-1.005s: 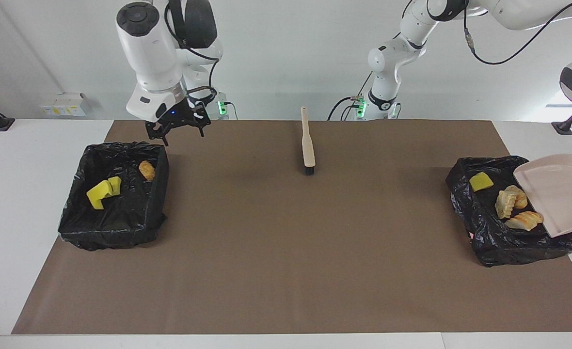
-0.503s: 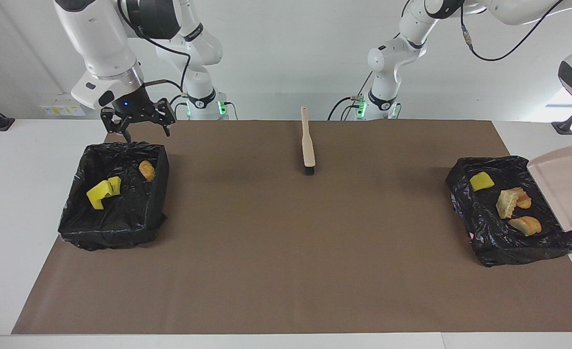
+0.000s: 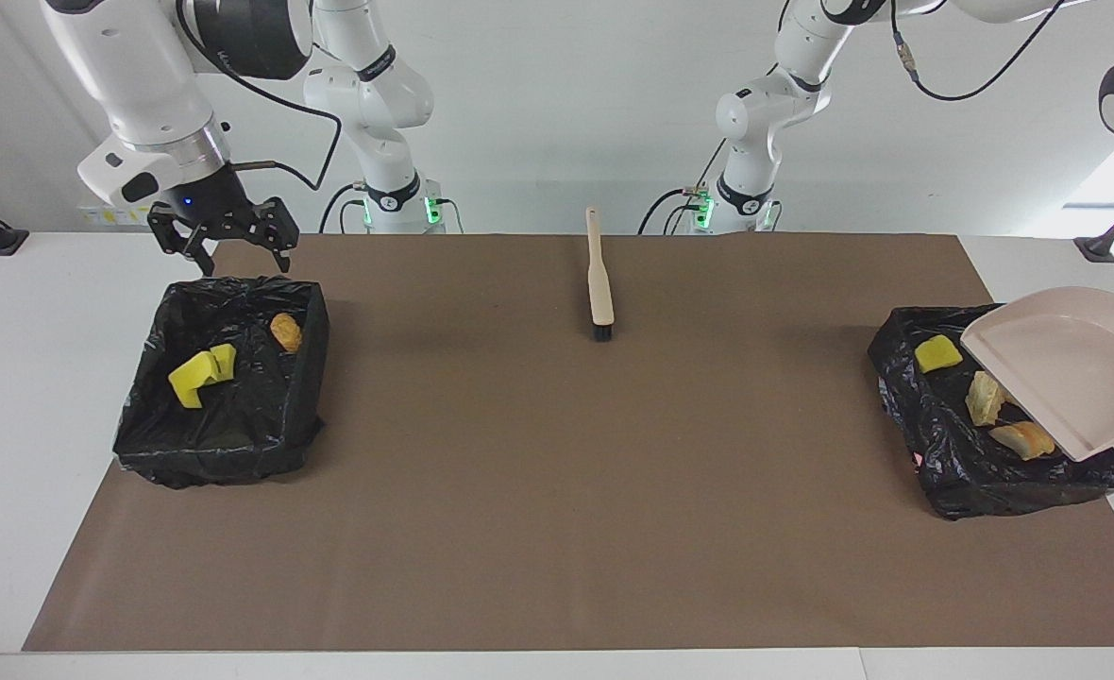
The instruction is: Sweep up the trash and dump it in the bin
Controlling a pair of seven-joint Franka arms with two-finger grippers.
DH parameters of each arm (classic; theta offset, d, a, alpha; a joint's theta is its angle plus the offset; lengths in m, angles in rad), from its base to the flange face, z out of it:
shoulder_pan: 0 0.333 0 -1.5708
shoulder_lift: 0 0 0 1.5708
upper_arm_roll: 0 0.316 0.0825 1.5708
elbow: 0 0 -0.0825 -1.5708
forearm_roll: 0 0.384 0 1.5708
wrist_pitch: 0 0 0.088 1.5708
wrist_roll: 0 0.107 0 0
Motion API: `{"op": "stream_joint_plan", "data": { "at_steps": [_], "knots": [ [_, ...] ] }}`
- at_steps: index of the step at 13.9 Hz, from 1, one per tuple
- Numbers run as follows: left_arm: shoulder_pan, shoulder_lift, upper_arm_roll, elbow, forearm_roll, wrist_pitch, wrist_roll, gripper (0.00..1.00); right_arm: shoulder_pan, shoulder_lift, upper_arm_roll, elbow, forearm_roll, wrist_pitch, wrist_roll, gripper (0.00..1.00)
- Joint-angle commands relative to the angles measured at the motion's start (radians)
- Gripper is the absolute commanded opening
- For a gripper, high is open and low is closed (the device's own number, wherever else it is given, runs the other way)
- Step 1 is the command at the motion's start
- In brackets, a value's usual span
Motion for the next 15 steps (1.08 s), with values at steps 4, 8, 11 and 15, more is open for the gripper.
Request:
{"op": "stream_joint_plan", "data": {
  "at_steps": [4,8,11,15],
  "knots": [
    [-0.181,-0.124,-0.040,-0.123,-0.231,-0.167,-0.729,0.00,0.116,-0.072,-0.145,-0.011,0.014,-0.074,0.039,1.00],
    [-0.388,-0.178,-0.041,-0.246,-0.377,-0.138,-1.163,0.00,0.119,-0.083,-0.136,-0.028,0.033,-0.071,0.041,1.00],
    [-0.566,-0.167,-0.041,-0.330,-0.425,0.032,-1.470,0.00,0.125,-0.082,-0.133,-0.028,0.033,-0.071,0.041,1.00],
    [-0.731,-0.072,-0.040,-0.356,-0.426,0.179,-1.687,0.00,0.124,-0.083,-0.133,-0.028,0.033,-0.071,0.041,1.00]
  ]
}}
